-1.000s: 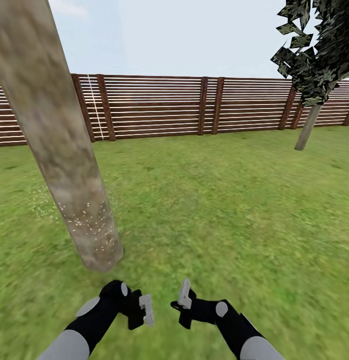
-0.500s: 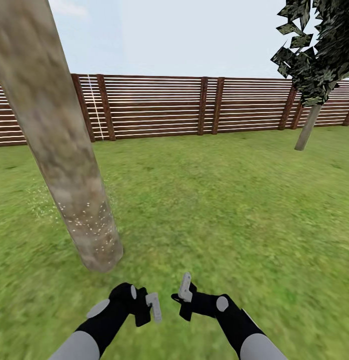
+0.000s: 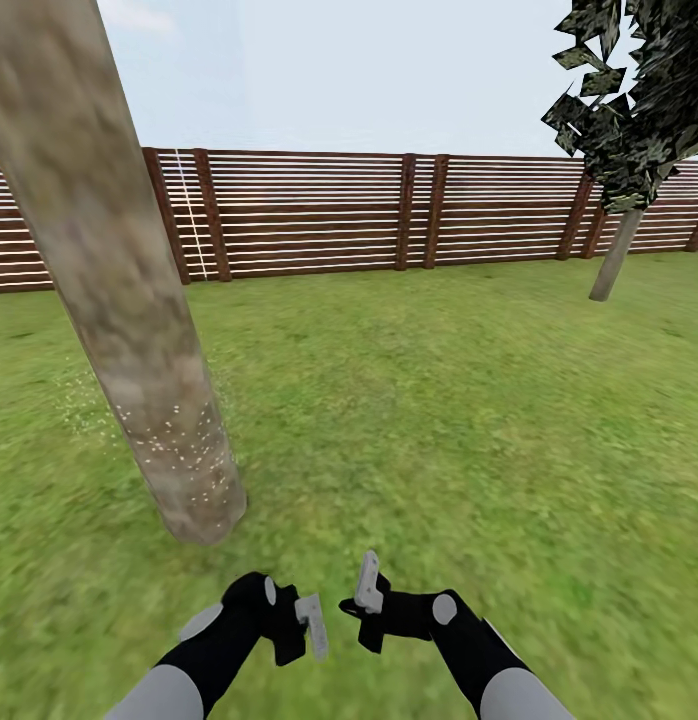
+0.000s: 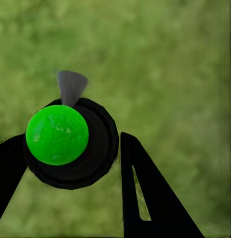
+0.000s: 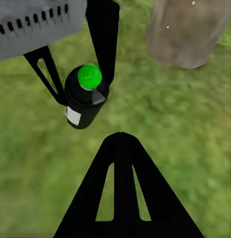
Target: In the garden, pick up the pesticide atomizer on the floor and spray pesticide onto both trees until each tree trunk is fully covered.
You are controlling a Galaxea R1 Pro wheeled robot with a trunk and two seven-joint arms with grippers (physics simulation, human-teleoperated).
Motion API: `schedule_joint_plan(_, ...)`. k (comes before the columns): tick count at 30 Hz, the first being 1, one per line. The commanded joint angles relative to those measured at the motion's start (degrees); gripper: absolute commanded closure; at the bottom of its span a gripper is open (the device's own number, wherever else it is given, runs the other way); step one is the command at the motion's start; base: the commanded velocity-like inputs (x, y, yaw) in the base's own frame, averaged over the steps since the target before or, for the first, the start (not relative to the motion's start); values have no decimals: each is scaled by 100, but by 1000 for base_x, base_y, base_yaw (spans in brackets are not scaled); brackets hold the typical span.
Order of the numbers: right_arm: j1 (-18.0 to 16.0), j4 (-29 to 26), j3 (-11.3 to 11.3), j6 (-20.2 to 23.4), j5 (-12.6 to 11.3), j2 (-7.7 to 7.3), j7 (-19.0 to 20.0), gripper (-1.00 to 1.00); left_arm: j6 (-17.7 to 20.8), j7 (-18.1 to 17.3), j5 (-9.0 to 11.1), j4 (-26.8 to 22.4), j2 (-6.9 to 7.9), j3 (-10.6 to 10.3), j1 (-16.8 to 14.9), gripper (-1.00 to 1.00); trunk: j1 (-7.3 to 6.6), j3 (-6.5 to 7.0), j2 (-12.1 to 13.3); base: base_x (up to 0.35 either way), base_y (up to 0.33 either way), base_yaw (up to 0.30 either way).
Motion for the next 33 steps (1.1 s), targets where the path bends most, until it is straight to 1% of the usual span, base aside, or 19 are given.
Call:
schedule_joint_plan(1, 0, 3, 0, 0, 0, 0, 0, 100, -49, -4, 26, 61, 0, 2, -1, 100, 0, 0, 0, 0, 0, 0)
schedule_joint_plan(3, 0, 5, 0, 0, 0, 0, 0, 100, -300, -14, 155, 126, 0, 10, -3, 100, 0, 0, 0, 0, 0, 0)
schedule_joint_plan(5, 0, 5, 0, 0, 0, 0, 0, 100, -397, -16, 293, 320, 0, 7, -6, 100, 0, 0, 0, 0, 0, 0)
schedule_joint_plan(10, 0, 6, 0, 0, 0, 0, 0, 100, -427, -16, 651, 411, 0, 3, -12, 100, 0, 0, 0, 0, 0, 0)
schedule_joint_plan(11, 0, 6, 0, 0, 0, 0, 0, 100, -425, -16, 698, 412, 0, 3, -23, 100, 0, 0, 0, 0, 0, 0)
schedule_joint_plan(12, 0, 6, 0, 0, 0, 0, 0, 100, -421, -16, 805, 412, 0, 3, -55, 100, 0, 0, 0, 0, 0, 0)
schedule_joint_plan(14, 0, 6, 0, 0, 0, 0, 0, 100, -425, -35, 957, 413, 4, 3, -77, 100, 0, 0, 0, 0, 0, 0)
schedule_joint_plan(17, 0, 6, 0, 0, 0, 0, 0, 100, -412, -111, 1091, 413, 16, 19, -94, 100, 0, 0, 0, 0, 0, 0)
schedule_joint_plan(19, 0, 12, 0, 0, 0, 0, 0, 100, -407, -286, 1157, 366, 29, 21, -106, 100, 0, 0, 0, 0, 0, 0)
schedule_joint_plan(24, 0, 14, 0, 0, 0, 0, 0, 100, -401, -335, 1175, 343, 33, 29, -145, 100, 0, 0, 0, 0, 0, 0)
schedule_joint_plan(25, 0, 14, 0, 0, 0, 0, 0, 100, -401, -338, 1249, 343, 34, 29, -152, 100, 0, 0, 0, 0, 0, 0)
schedule_joint_plan(26, 0, 14, 0, 0, 0, 0, 0, 100, -406, -340, 1423, 343, 37, 24, -181, 100, 0, 0, 0, 0, 0, 0)
schedule_joint_plan(27, 0, 14, 0, 0, 0, 0, 0, 100, -408, -341, 1518, 344, 40, 22, -207, 100, 0, 0, 0, 0, 0, 0)
schedule_joint_plan(28, 0, 14, 0, 0, 0, 0, 0, 100, -409, -340, 1572, 348, 42, 22, -229, 100, 0, 0, 0, 0, 0, 0)
schedule_joint_plan(30, 0, 14, 0, 0, 0, 0, 0, 100, -405, -340, 1621, 357, 43, 21, -248, 100, 0, 0, 0, 0, 0, 0)
schedule_joint_plan(33, 0, 14, 0, 0, 0, 0, 0, 100, -400, -336, 1634, 372, 36, 28, -255, 100, 0, 0, 0, 0, 0, 0)
